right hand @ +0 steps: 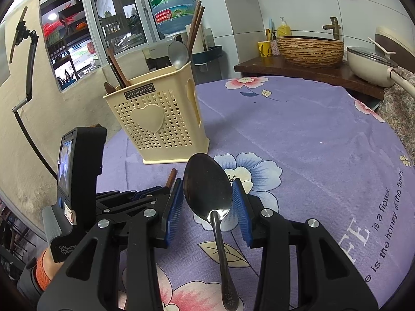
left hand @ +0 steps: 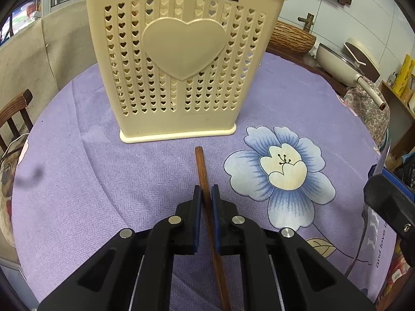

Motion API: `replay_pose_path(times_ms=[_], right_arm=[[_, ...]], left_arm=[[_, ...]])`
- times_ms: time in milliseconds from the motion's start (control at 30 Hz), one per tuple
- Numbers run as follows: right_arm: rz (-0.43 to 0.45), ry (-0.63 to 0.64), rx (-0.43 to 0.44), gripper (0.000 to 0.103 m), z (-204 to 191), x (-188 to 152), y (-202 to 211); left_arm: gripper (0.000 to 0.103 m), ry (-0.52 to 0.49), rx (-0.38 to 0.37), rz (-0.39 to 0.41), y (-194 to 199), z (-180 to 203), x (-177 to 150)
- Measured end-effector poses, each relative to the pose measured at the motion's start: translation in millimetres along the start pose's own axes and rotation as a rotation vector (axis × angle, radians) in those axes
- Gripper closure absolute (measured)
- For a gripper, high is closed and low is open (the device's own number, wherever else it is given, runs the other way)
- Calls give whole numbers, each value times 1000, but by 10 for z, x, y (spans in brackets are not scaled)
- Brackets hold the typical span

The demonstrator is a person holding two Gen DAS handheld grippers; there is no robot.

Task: Organize utensils
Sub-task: 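Lift the steel spoon and brown chopstick and carry them above the caddy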

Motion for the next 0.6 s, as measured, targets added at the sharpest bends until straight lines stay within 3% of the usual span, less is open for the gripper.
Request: replay_pose_path(times_ms=[200, 600], right_arm=[[15, -10, 28, 64, 14, 32, 48], [60, -4, 69, 64, -44, 146, 249]], left_arm=[[96, 20, -45, 44, 229, -63, 50], [96, 26, -120, 237, 1138, -143, 102]])
Point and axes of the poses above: each gripper's, at about its wrist camera, not at the fingertips, and y roughly against the way its jaws point, z to its right, x to its top, the point moved 4 cm from there along -y, roughly the way its jaws point, and after that the axes turned 8 degrees about -z, right-handed, at the moved point
